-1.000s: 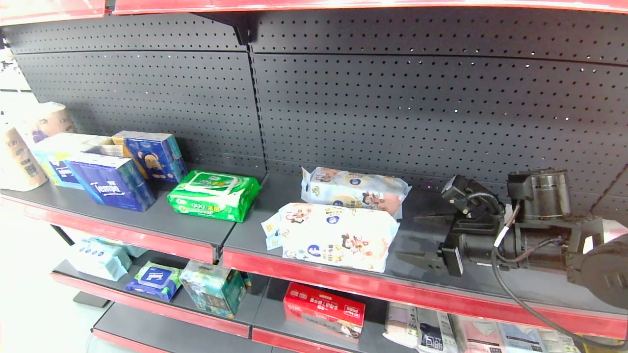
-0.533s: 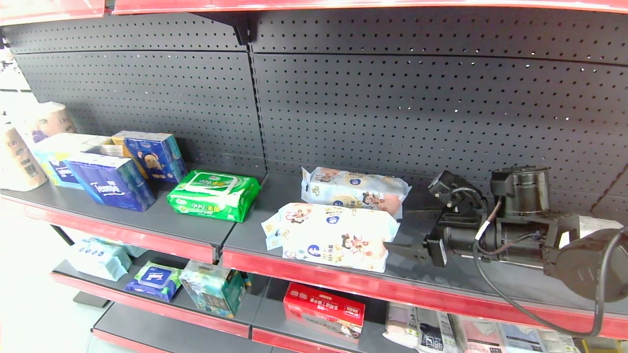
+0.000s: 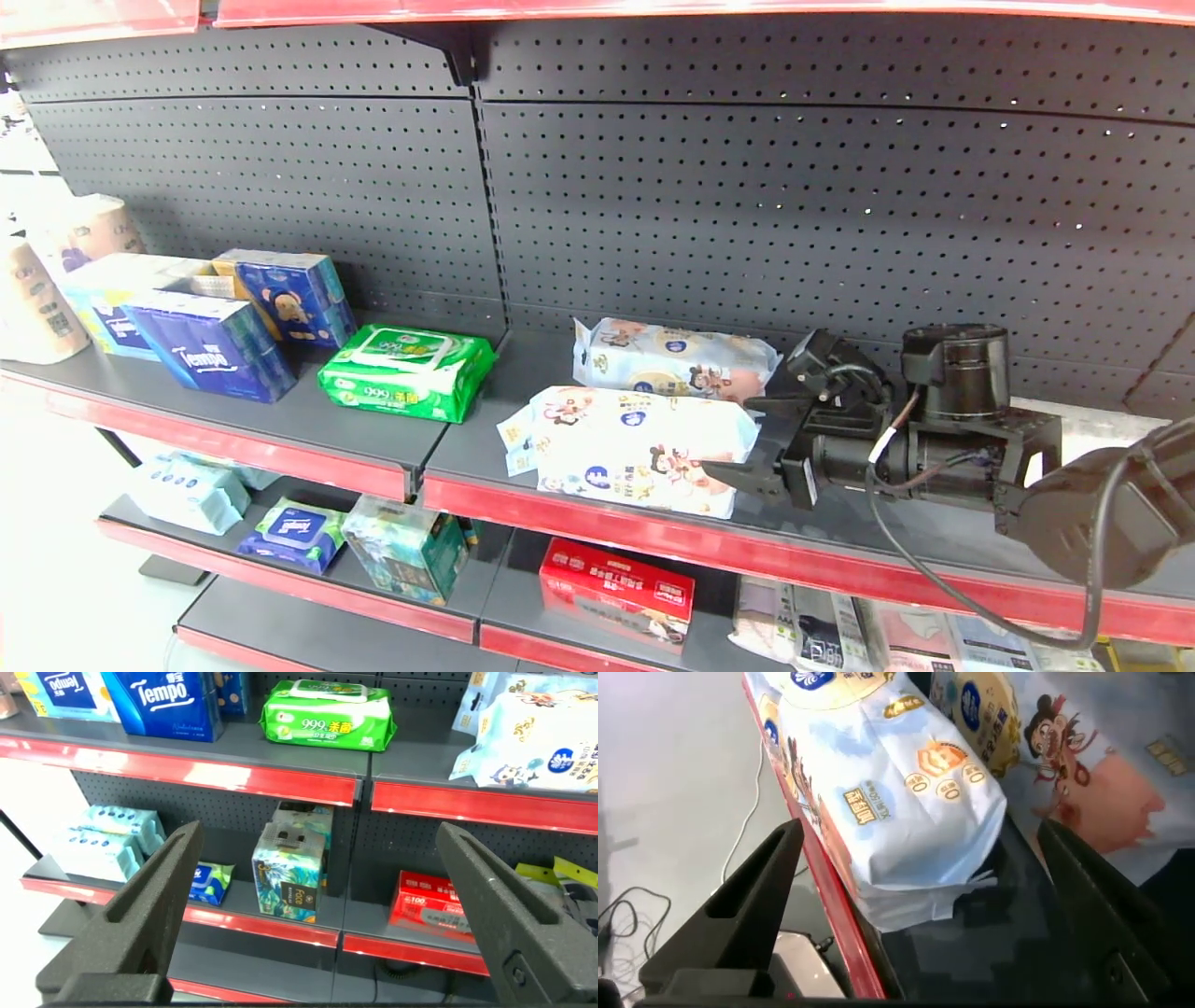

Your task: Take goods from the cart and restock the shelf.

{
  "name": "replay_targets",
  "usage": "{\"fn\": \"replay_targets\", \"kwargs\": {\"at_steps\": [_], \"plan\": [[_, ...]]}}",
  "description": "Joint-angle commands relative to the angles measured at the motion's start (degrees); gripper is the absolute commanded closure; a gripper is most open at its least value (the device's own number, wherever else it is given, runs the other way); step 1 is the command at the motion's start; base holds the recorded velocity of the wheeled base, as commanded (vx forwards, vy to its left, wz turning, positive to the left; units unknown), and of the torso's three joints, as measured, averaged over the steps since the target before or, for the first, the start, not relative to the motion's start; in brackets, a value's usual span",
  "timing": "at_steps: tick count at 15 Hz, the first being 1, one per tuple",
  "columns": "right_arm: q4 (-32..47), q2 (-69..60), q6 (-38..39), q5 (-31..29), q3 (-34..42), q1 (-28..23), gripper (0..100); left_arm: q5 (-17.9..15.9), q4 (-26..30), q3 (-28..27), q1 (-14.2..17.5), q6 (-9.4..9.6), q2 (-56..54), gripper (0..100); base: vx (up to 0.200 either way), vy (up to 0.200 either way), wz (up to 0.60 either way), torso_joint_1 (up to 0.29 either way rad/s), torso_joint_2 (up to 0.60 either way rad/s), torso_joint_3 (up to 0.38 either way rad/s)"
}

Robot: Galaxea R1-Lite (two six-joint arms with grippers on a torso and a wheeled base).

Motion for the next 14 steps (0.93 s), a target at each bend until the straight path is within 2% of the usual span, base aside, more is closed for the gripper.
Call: {"fn": "replay_targets", "kwargs": {"at_steps": [1, 14], "plan": [[-1.1, 2.2, 0.1, -0.2, 0.1, 0.4, 0, 0.0, 0.0, 0.0, 0.0, -0.01, 0.0, 0, 0.0, 0.0, 0.0, 0.0, 0.0, 0.0], [-3.5, 6.0, 0.1, -0.2, -2.3, 1.0, 0, -0.1, 0.0, 0.0, 0.0, -0.01, 0.0, 0, 0.0, 0.0, 0.0, 0.0, 0.0, 0.0]]}}
